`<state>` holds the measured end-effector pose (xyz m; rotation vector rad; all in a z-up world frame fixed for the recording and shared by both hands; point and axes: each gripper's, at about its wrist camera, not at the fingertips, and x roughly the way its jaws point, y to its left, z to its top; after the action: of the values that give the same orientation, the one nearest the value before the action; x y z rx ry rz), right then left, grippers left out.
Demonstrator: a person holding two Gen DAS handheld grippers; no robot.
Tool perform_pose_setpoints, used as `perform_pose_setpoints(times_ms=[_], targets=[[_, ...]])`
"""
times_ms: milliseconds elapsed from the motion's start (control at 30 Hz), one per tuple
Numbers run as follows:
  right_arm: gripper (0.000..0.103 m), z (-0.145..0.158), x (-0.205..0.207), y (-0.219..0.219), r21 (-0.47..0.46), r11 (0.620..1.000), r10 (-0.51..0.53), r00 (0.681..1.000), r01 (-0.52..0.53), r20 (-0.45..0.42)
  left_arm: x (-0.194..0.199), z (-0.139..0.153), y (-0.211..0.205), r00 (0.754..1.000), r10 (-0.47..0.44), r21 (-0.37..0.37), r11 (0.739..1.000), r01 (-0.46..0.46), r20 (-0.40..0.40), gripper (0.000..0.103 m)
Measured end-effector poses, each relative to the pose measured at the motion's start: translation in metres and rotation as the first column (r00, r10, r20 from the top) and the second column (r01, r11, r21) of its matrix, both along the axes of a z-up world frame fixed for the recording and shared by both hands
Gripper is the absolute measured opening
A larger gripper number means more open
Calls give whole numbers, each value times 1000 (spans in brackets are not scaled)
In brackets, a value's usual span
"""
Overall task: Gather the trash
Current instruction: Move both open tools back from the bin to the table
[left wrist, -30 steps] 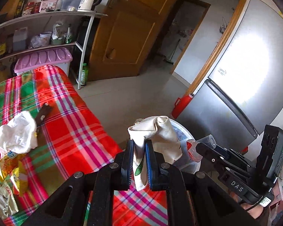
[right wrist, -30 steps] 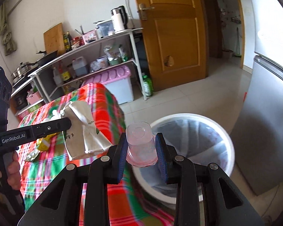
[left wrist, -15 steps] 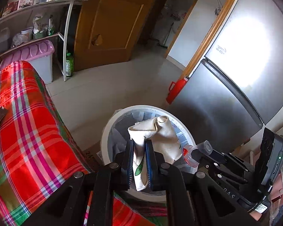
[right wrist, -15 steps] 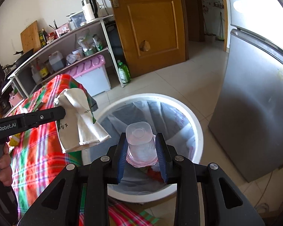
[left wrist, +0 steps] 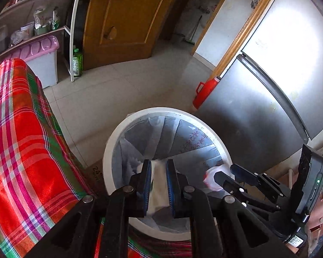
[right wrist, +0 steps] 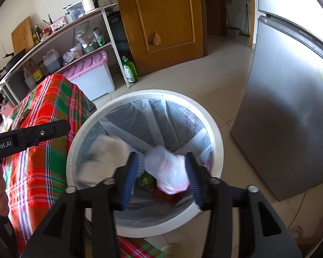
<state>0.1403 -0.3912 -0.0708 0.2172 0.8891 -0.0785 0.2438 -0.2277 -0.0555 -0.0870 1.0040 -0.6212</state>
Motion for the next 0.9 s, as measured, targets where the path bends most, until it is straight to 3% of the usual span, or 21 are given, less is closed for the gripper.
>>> perform_pose_setpoints(times_ms=[233,367,633,733,900], targets=[[51,2,-2,2,-6,1000,-6,1000,6,0,-2,4,5,1000,8,-7,1000,-8,2,15],[51,9,-6,6,0,1000,-9,1000,9,17,-7,12,13,1000,10,-9,1000,-10,22,31],[51,29,-11,25,-5,1000,23,997,-23,69,-19,25,44,998,53,-37,998,-52,38,35],[51,38,-13,37,1,999,47,995,-47,93,-26,32,59,995,79,-40,996,-77,56,43],[61,52,-13,63,14,995,96,987,-99,132,-35,44,93,988,130,-52,991,-126,84,45]])
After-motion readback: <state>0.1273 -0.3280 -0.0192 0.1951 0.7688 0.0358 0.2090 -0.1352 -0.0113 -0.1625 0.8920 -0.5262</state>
